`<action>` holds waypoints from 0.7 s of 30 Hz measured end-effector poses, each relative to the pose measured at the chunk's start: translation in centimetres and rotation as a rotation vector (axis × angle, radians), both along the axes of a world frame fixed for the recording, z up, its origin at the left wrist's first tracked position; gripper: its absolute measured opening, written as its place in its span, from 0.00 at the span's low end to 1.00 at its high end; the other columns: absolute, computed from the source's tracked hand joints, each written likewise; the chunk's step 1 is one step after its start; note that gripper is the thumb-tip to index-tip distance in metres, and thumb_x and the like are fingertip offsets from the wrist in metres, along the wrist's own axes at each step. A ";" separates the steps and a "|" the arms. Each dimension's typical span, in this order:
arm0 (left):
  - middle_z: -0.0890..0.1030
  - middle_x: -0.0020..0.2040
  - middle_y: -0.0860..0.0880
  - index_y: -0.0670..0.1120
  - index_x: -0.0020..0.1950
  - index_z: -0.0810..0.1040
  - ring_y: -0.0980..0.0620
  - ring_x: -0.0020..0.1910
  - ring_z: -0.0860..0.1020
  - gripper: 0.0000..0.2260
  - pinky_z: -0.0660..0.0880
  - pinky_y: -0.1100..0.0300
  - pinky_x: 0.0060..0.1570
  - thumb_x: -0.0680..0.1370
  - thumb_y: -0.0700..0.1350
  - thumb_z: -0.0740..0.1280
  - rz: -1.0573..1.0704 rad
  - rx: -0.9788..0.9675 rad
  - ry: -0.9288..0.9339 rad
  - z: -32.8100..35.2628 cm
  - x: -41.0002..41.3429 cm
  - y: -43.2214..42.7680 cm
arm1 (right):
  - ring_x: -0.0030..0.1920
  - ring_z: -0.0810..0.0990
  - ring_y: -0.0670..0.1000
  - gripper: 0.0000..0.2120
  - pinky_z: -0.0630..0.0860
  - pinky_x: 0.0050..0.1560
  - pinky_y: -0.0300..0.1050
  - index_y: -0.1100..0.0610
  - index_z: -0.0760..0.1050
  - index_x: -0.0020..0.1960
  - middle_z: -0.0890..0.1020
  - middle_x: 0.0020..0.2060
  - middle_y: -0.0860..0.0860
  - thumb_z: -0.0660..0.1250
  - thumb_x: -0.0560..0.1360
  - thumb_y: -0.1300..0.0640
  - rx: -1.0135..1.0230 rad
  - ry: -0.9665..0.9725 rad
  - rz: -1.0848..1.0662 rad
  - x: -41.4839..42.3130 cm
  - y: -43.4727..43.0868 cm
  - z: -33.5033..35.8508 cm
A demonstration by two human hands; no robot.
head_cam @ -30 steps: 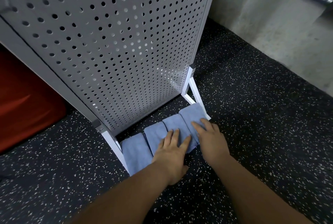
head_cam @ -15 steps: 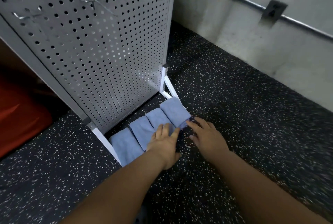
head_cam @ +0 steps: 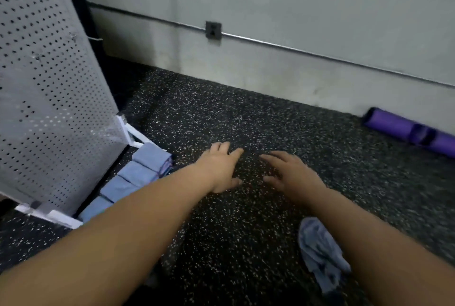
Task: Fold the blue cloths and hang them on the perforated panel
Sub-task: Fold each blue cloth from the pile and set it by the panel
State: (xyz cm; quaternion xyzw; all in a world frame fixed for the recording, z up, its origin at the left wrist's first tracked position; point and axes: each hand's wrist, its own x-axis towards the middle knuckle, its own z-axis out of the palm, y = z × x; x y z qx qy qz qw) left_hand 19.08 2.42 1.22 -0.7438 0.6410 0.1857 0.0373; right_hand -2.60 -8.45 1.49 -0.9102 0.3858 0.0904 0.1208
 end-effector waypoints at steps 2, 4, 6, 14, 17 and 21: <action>0.49 0.87 0.42 0.54 0.88 0.46 0.36 0.85 0.49 0.45 0.56 0.37 0.82 0.80 0.65 0.69 -0.099 -0.010 -0.029 1.6 -3.7 -1.1 | 0.80 0.64 0.57 0.32 0.68 0.78 0.59 0.36 0.58 0.84 0.61 0.82 0.45 0.64 0.83 0.36 0.004 -0.022 -0.076 -4.8 -0.5 0.9; 0.49 0.87 0.41 0.54 0.88 0.46 0.36 0.85 0.49 0.45 0.56 0.37 0.82 0.80 0.65 0.69 -0.182 -0.013 -0.041 2.2 -7.6 -1.9 | 0.79 0.66 0.57 0.32 0.71 0.76 0.58 0.37 0.60 0.83 0.64 0.81 0.45 0.64 0.82 0.34 -0.003 -0.053 -0.139 -9.5 -0.6 1.0; 0.49 0.87 0.41 0.53 0.88 0.46 0.36 0.85 0.48 0.45 0.55 0.37 0.83 0.81 0.64 0.69 -0.235 0.002 -0.025 1.8 -11.5 -2.2 | 0.78 0.66 0.56 0.32 0.73 0.74 0.57 0.38 0.60 0.83 0.64 0.81 0.45 0.63 0.82 0.34 0.016 -0.071 -0.209 -13.9 -0.3 0.5; 0.47 0.87 0.40 0.52 0.88 0.45 0.35 0.85 0.47 0.44 0.54 0.38 0.83 0.82 0.63 0.68 -0.324 0.113 0.016 -5.2 -22.2 -2.2 | 0.78 0.67 0.58 0.31 0.73 0.74 0.61 0.37 0.60 0.83 0.62 0.82 0.48 0.63 0.83 0.34 0.164 -0.061 -0.438 -24.6 0.0 -5.1; 0.46 0.87 0.41 0.53 0.88 0.45 0.36 0.86 0.46 0.43 0.52 0.39 0.83 0.82 0.62 0.68 -0.329 0.151 0.069 -7.2 -24.2 -2.5 | 0.74 0.72 0.59 0.31 0.75 0.71 0.59 0.40 0.61 0.83 0.62 0.82 0.50 0.64 0.83 0.36 0.250 -0.053 -0.505 -27.0 0.7 -8.9; 0.46 0.87 0.42 0.55 0.87 0.43 0.37 0.86 0.46 0.43 0.52 0.40 0.83 0.82 0.62 0.68 -0.251 0.213 0.196 -10.9 -26.0 -2.7 | 0.75 0.71 0.62 0.33 0.72 0.73 0.57 0.43 0.61 0.84 0.65 0.80 0.55 0.65 0.83 0.37 0.375 -0.017 -0.612 -29.8 2.4 -15.3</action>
